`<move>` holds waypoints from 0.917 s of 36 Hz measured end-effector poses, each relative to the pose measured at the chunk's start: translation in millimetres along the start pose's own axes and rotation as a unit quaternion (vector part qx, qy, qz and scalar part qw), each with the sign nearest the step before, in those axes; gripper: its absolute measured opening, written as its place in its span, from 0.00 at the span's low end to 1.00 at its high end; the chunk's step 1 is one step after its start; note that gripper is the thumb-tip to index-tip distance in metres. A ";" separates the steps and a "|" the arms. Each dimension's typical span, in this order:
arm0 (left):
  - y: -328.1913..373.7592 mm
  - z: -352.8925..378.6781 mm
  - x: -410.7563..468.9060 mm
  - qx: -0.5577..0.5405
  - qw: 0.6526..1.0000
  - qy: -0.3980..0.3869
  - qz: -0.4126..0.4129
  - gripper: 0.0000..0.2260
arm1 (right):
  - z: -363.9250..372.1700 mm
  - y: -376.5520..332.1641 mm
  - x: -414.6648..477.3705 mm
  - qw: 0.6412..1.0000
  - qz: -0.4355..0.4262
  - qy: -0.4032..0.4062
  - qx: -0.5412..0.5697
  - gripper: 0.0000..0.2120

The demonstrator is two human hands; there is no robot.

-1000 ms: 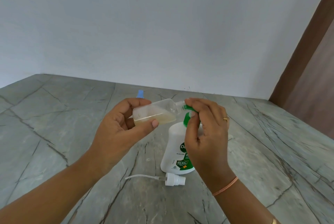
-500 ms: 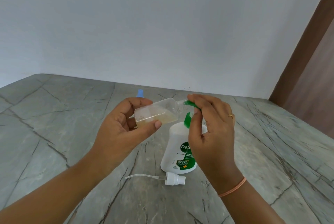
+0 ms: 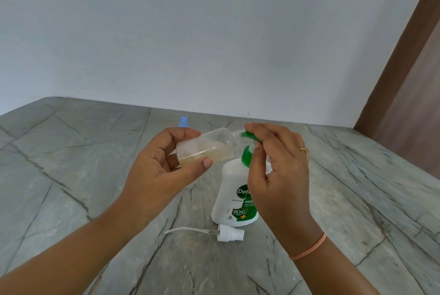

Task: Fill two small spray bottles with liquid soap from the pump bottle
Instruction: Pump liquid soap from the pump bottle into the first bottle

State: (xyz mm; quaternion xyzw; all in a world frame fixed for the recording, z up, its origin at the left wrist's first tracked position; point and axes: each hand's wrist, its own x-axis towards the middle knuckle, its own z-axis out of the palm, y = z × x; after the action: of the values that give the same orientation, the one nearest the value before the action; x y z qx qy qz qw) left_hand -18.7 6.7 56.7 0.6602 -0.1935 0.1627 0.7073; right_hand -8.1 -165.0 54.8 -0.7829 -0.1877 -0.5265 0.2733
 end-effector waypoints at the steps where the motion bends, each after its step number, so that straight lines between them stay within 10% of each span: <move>1: -0.5 -0.2 0.1 0.003 1.000 0.001 0.000 0.21 | 0.3 -0.1 -0.1 1.000 -0.001 -0.002 -0.004 0.16; 33: -7.2 -0.6 -0.7 0.017 1.000 -0.005 0.005 0.20 | -2.3 1.2 2.1 1.000 0.004 0.002 0.003 0.12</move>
State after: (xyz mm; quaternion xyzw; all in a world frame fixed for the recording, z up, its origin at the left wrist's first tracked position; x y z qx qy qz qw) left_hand -15.8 6.8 50.1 0.6720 -0.1979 0.1660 0.6941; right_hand -8.3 -167.4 57.1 -0.7819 -0.1857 -0.5261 0.2782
